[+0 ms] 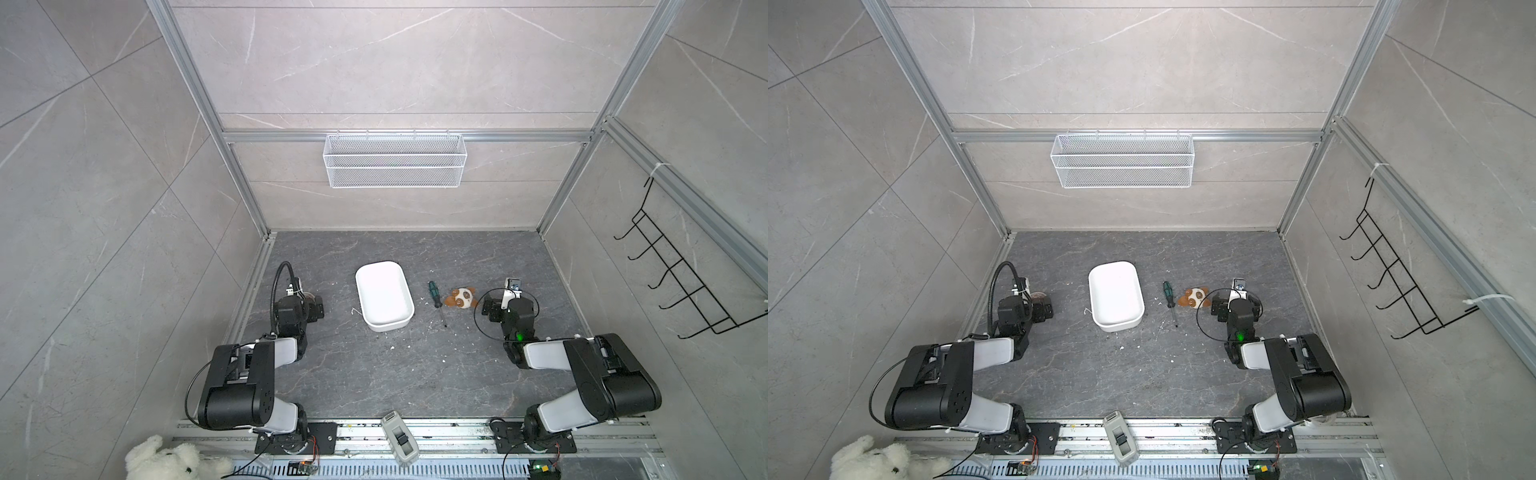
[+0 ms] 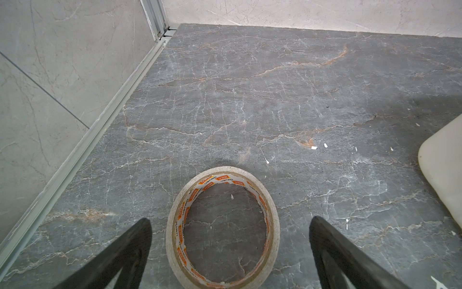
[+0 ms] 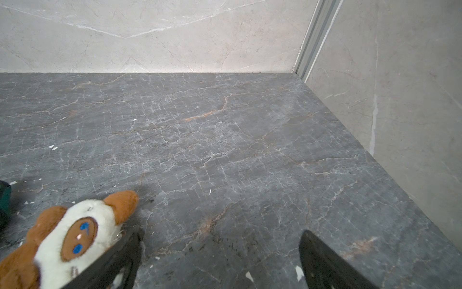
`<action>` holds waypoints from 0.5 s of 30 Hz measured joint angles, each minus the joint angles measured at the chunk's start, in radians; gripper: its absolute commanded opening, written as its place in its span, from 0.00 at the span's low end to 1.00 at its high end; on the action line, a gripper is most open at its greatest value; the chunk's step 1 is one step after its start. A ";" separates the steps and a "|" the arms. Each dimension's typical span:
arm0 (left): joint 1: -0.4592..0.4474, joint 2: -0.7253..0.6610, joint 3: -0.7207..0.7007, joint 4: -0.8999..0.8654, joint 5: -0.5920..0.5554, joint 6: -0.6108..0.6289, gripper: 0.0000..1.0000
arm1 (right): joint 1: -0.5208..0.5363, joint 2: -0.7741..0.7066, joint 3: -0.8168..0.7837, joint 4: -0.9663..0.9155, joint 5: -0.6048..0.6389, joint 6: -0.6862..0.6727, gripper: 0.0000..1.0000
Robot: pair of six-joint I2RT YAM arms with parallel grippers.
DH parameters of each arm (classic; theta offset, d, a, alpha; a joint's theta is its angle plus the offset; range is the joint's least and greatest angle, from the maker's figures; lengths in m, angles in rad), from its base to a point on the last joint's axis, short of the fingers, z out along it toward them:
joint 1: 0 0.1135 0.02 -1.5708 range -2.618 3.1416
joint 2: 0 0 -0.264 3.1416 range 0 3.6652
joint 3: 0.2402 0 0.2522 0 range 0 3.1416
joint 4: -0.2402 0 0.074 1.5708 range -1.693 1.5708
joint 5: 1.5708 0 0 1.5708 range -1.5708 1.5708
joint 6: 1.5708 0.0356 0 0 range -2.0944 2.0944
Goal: Put the screwdriver in the bin
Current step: Pick up the screwdriver from the center of the table.
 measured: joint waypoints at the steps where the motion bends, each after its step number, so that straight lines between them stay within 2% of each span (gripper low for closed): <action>1: -0.002 -0.003 0.006 -0.021 -0.002 0.000 1.00 | 0.000 0.000 0.000 0.000 0.000 0.000 0.99; 3: -0.008 -0.011 0.065 -0.157 -0.007 0.000 1.00 | 0.005 0.000 0.000 0.003 0.005 -0.001 0.99; 6: -0.014 -0.007 0.248 -0.398 -0.029 -0.005 1.00 | 0.022 -0.007 -0.011 0.027 0.009 -0.007 0.99; 9: -0.019 -0.012 0.385 -0.517 -0.056 -0.010 1.00 | 0.028 -0.024 -0.048 0.068 0.009 -0.014 0.99; 12: -0.032 -0.058 0.394 -0.585 -0.078 -0.010 1.00 | 0.052 -0.064 -0.069 0.068 0.060 -0.027 0.99; 15: -0.047 -0.161 0.333 -0.644 -0.031 0.003 1.00 | 0.094 -0.220 -0.059 -0.040 0.091 -0.033 0.99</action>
